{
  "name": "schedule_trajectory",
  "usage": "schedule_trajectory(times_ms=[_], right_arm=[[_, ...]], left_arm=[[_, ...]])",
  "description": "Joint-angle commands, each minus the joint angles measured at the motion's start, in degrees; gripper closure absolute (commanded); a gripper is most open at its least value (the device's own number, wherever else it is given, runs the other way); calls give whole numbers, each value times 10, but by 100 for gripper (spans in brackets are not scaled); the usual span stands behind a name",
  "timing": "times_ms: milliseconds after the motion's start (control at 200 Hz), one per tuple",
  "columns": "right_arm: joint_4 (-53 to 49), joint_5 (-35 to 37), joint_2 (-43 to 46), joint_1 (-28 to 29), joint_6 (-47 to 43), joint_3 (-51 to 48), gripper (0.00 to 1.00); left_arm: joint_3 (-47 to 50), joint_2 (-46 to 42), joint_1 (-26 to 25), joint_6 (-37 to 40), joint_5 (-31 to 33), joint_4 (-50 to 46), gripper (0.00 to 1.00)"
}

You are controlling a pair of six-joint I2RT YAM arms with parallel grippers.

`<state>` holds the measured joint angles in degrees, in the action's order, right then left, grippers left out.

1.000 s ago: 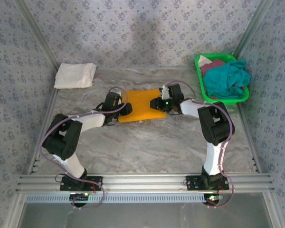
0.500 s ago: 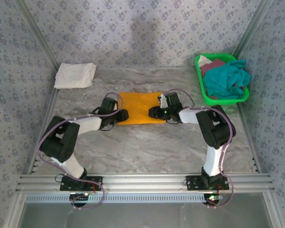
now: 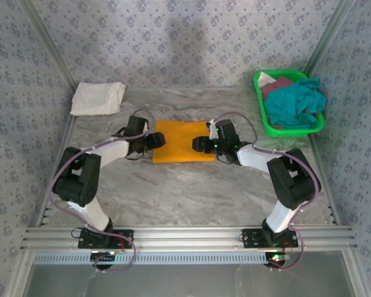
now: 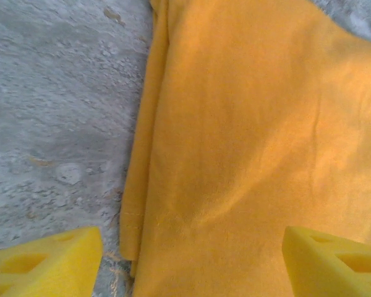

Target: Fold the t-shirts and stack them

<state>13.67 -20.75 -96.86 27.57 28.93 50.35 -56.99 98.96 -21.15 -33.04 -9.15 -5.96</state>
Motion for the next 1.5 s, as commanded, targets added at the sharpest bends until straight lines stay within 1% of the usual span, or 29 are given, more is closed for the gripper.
schedule_trajectory(times_ms=[0, 105, 125, 155, 270, 350, 415, 470, 525, 665, 795, 954, 1089, 1174, 1289, 1494], right_arm=[[5, 17, 9, -1, -14, -16, 47], [11, 11, 16, -7, -10, -23, 47], [12, 11, 17, -7, -10, -24, 47], [13, 10, 18, -8, -9, -25, 47], [20, 3, 21, -13, -4, -32, 46], [22, -1, 24, -16, 1, -36, 46], [24, -7, 25, -21, 7, -37, 46], [31, -12, 24, -24, 12, -40, 46], [33, -15, 25, -27, 16, -43, 46], [34, -15, 32, -35, 15, -49, 46], [39, -22, 34, -46, 22, -54, 46], [44, -26, 36, -54, 25, -59, 46], [48, -15, 43, -59, 19, -65, 46], [58, -12, 43, -64, 17, -73, 46], [64, -15, 37, -69, 11, -74, 45], [68, -22, 32, -70, -9, -66, 40]], left_arm=[[-42, 39, -15, 26, 38, -60, 21], [-75, 67, -34, 38, 79, -87, 20], [-82, 71, -37, 41, 86, -92, 17], [-91, 79, -40, 42, 93, -98, 16], [-113, 111, -46, 46, 96, -100, 20], [-115, 127, -49, 48, 100, -92, 29], [-113, 134, -50, 52, 101, -83, 42], [-109, 137, -51, 54, 103, -76, 50], [-103, 138, -49, 53, 109, -72, 61], [-77, 112, -27, 55, 111, -67, 83], [-45, 74, 9, 72, 97, -52, 100], [-30, 45, 57, 96, 79, -52, 100], [-42, 25, 73, 125, 90, -57, 100], [-71, 30, 79, 145, 98, -69, 100], [-121, 51, 81, 190, 115, -75, 100], [-255, 126, 81, 209, 139, -119, 100]])
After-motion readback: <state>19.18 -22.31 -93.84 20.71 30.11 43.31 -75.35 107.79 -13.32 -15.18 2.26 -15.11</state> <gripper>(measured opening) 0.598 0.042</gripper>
